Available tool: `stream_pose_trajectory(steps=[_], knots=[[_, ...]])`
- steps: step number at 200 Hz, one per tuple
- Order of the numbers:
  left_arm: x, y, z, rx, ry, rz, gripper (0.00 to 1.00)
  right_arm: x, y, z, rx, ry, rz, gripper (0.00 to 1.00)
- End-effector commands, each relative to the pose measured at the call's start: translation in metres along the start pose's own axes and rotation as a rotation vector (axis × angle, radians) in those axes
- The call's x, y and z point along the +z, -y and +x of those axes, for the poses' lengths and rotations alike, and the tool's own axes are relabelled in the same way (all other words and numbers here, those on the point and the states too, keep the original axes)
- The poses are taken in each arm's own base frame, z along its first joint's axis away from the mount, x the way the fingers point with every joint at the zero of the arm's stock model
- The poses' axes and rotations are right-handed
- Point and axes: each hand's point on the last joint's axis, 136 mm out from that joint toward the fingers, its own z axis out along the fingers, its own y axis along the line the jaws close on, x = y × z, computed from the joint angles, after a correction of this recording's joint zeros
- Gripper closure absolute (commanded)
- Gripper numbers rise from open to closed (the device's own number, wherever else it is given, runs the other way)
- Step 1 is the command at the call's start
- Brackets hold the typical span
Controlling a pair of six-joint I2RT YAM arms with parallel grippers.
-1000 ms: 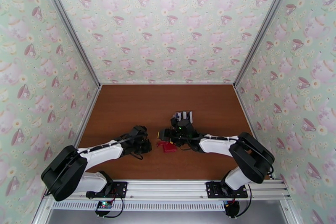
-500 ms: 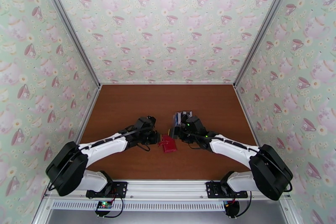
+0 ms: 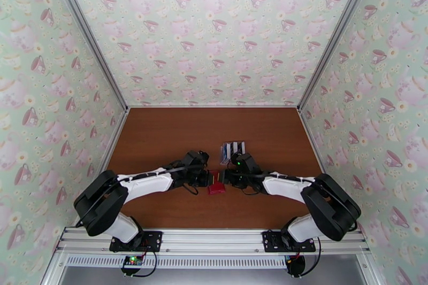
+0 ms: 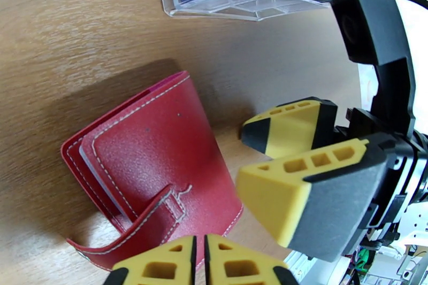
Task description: Put the credit cards into the card holder
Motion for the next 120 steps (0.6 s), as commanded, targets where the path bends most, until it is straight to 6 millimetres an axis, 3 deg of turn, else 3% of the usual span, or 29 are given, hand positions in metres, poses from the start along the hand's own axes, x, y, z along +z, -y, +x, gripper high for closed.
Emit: stream_pose_trajectory(steps=[1, 120], knots=[[0.006, -0.019, 0.007, 0.014, -0.007, -0.061, 0.88, 0.007, -0.006, 0.002, -0.03, -0.017, -0.055, 0.34], [0.015, -0.052, 0.031, -0.039, -0.041, -0.092, 0.88, 0.014, -0.026, 0.024, -0.099, -0.098, -0.163, 0.46]])
